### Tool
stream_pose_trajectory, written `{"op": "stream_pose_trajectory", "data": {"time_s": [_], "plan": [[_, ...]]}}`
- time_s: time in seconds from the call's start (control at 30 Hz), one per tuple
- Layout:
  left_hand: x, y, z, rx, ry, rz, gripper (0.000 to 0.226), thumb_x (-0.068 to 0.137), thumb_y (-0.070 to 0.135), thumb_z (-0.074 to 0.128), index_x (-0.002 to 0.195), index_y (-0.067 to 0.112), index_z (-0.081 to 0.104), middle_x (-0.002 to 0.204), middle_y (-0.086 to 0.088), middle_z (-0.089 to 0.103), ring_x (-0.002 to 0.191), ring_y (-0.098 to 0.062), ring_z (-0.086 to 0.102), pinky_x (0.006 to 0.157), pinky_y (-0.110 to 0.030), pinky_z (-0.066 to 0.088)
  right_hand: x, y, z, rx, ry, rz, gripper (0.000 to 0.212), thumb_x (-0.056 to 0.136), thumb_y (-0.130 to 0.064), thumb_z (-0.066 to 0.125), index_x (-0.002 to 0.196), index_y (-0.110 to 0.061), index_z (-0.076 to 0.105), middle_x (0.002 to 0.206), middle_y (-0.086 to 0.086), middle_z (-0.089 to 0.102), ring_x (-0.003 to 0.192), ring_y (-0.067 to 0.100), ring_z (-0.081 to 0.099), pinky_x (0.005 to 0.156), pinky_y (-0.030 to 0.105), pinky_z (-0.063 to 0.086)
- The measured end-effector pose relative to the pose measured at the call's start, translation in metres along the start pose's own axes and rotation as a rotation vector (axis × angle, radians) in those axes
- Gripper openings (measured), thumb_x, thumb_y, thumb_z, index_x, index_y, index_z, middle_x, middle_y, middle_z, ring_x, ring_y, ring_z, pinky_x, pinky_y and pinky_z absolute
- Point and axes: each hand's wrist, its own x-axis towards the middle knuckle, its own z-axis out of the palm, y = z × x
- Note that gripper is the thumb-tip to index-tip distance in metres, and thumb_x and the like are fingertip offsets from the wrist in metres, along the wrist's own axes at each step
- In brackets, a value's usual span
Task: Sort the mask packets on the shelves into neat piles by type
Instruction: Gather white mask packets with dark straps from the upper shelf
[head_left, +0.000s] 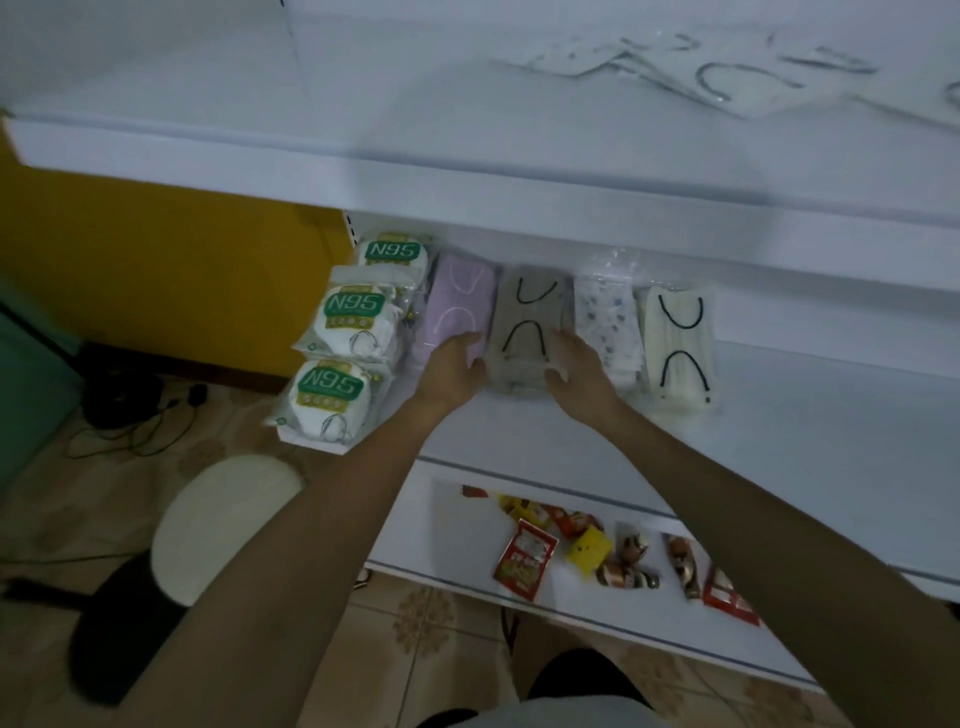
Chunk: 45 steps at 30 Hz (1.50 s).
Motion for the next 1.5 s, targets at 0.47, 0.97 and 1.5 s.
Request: {"op": "stream_pose_trajectory", "data": {"time_s": [0.47, 0.97, 1.5], "plan": [[-0.111, 0.130, -0.106, 0.156, 0.219, 0.826, 0.045, 0.089, 0.040, 0.043, 0.118, 0.012, 0.063, 0.108, -0.003, 0.067, 0.097, -0.013, 0.058, 0.076, -0.023, 0.044, -0.159, -0.102, -0.183, -0.157, 0.160, -0.549, 0.038, 0.091, -0.037, 0.051, 0.128, -0.029, 0.045, 0.115, -0.015, 0.050, 0.102, -0.008, 0.047, 0.088, -0.001, 0.032], [0.055, 0.284, -0.096, 0.411, 0.058, 0.429, 0.046, 0.096, 0.042, 0.043, 0.135, 0.017, 0.046, 0.137, -0.014, 0.045, 0.127, -0.027, 0.042, 0.103, -0.032, 0.032, -0.055, 0.002, -0.395, -0.347, 0.304, -0.016, 0.029, 0.093, -0.022, 0.054, 0.120, -0.015, 0.059, 0.120, 0.007, 0.060, 0.104, 0.019, 0.056, 0.085, 0.022, 0.035], [0.127, 0.312, -0.093, 0.482, -0.047, 0.110, 0.078, 0.077, 0.056, 0.065, 0.137, 0.013, 0.039, 0.146, -0.005, 0.037, 0.132, -0.024, 0.036, 0.102, -0.036, 0.033, 0.023, -0.019, -0.397, -0.530, -0.059, 0.250, 0.072, 0.081, -0.040, 0.068, 0.137, -0.007, 0.038, 0.131, 0.011, 0.050, 0.088, 0.023, 0.049, 0.067, 0.027, 0.042]]}}
